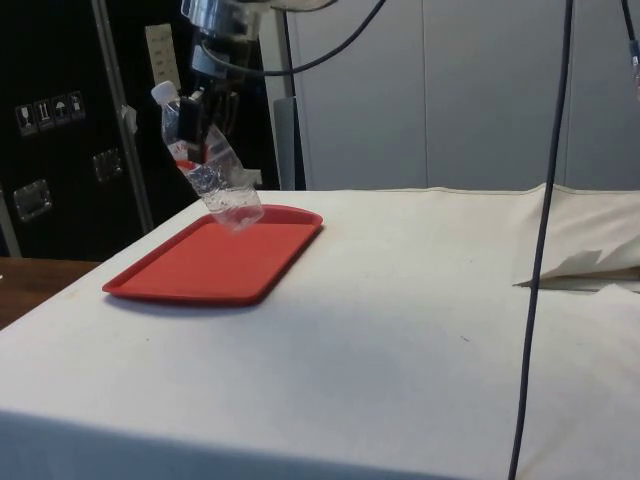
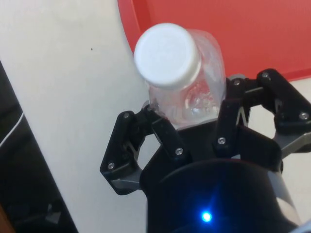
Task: Place the bottle upright on the tray.
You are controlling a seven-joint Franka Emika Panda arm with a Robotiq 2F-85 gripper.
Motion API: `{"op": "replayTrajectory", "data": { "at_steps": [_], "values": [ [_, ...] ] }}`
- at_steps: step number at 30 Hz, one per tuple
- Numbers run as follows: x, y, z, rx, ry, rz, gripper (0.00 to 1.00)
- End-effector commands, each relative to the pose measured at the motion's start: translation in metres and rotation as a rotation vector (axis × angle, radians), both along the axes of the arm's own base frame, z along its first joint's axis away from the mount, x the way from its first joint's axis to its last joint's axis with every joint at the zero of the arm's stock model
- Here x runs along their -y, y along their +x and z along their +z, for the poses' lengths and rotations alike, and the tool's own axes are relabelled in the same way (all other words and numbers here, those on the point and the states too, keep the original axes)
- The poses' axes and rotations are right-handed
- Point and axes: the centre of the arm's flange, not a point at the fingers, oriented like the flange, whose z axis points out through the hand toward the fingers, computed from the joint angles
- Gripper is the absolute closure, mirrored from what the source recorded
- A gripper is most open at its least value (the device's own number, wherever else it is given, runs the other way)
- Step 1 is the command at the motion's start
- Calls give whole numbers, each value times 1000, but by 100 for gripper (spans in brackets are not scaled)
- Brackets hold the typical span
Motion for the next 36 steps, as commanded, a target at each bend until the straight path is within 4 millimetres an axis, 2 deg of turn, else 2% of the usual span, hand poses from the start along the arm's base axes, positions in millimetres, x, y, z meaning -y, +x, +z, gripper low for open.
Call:
{"op": "replayTrajectory", "data": {
  "at_steps": [1,17,36],
  "values": [
    [0,0,0,19,-5,-6,65],
    [3,-5,-12,111,-39,-33,65],
    [23,-4,-31,211,-97,-78,65]
  ]
}}
